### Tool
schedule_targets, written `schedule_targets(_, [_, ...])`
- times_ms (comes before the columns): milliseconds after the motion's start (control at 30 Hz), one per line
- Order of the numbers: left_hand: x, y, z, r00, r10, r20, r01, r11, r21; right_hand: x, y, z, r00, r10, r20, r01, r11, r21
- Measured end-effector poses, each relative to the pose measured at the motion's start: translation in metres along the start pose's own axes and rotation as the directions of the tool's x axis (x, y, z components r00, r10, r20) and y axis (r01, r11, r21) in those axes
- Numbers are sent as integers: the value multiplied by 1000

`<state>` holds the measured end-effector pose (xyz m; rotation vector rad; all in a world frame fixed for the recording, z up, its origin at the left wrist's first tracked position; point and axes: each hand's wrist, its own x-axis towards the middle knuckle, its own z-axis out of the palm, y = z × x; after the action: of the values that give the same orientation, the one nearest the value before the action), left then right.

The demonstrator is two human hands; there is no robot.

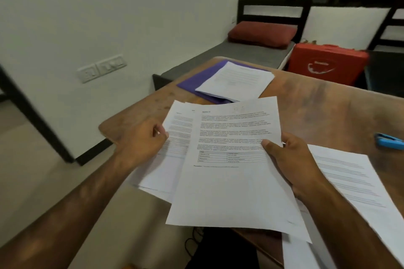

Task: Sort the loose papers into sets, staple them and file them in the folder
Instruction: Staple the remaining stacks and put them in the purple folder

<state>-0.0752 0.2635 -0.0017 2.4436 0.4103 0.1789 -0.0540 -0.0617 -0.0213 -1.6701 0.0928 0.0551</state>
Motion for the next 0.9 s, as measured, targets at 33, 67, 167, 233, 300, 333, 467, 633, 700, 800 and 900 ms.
schedule_targets(33, [-1, -10, -5, 999, -24, -21, 27, 990, 138, 3, 0, 6, 1000, -18, 10, 18, 1000, -7])
schedule_targets(67, [-3, -22, -10, 998, -46, -52, 58, 966, 252, 5, 0, 13, 999, -36, 19, 37, 999, -30])
schedule_targets(167, [-19, -36, -16, 990, -115, -80, 136, 930, 342, 10, 10, 25, 999, -52, 9, 53, 989, -140])
schedule_targets(233, [-26, -32, -14, 984, -174, -40, 178, 942, 284, 13, 17, 29, 999, -41, -13, 38, 980, -193])
schedule_targets(300, [-27, -23, -12, 975, -219, 30, 211, 963, 168, 14, 22, 31, 999, -37, -24, 30, 973, -228])
schedule_targets(333, [-27, -16, -13, 974, -223, 49, 216, 969, 117, 14, 23, 31, 999, -41, -28, 33, 970, -240])
schedule_targets(467, [-31, -7, -18, 964, -238, 120, 241, 971, -7, 14, 26, 32, 997, -64, -47, 50, 965, -256])
schedule_targets(633, [-30, -6, -20, 925, -263, 275, 334, 909, -252, 14, 25, 31, 998, -57, -36, 45, 963, -266])
schedule_targets(700, [-28, -6, -19, 893, -247, 376, 379, 863, -335, 15, 25, 31, 998, -46, -34, 36, 965, -260])
schedule_targets(800, [-26, -10, -18, 882, -216, 419, 370, 868, -331, 15, 26, 31, 998, -43, -38, 32, 964, -262])
schedule_targets(900, [-26, -13, -16, 901, -175, 397, 330, 870, -366, 15, 26, 32, 999, -46, -27, 36, 958, -283])
